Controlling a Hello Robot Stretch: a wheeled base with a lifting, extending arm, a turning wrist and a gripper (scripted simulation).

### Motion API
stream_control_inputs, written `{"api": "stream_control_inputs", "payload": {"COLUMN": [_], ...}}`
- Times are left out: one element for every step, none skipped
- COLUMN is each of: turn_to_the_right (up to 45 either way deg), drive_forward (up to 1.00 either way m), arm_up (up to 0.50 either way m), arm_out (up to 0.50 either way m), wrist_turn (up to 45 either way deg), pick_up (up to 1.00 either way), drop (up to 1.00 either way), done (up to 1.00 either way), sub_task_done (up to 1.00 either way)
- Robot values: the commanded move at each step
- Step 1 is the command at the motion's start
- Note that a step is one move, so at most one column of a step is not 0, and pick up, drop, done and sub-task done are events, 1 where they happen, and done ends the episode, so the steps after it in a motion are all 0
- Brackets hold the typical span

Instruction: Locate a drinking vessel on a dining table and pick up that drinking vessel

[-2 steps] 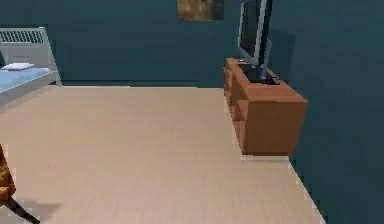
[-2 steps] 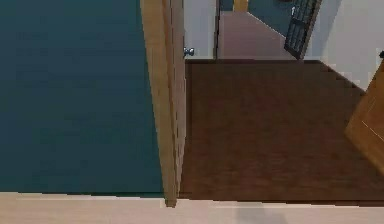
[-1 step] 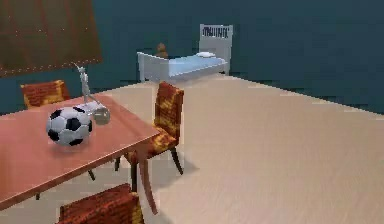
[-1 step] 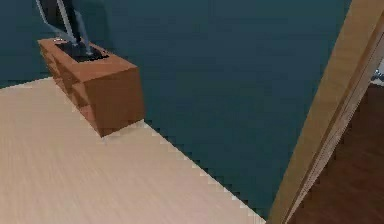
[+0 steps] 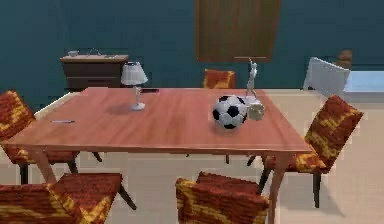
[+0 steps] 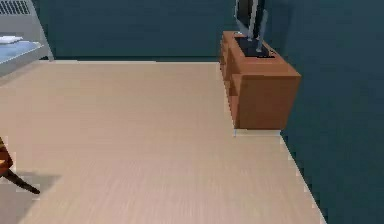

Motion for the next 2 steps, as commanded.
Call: {"api": "stream_control_inputs", "payload": {"turn_to_the_right": [-45.0,-24.0], "drive_forward": [0.0,0.0], "arm_up": [0.0,0.0], "arm_out": [0.0,0.0], "wrist_turn": [0.0,0.0], "pick_up": [0.0,0.0], "drop": [0.0,0.0], "done": [0.0,0.0], "sub_task_done": [0.0,0.0]}}
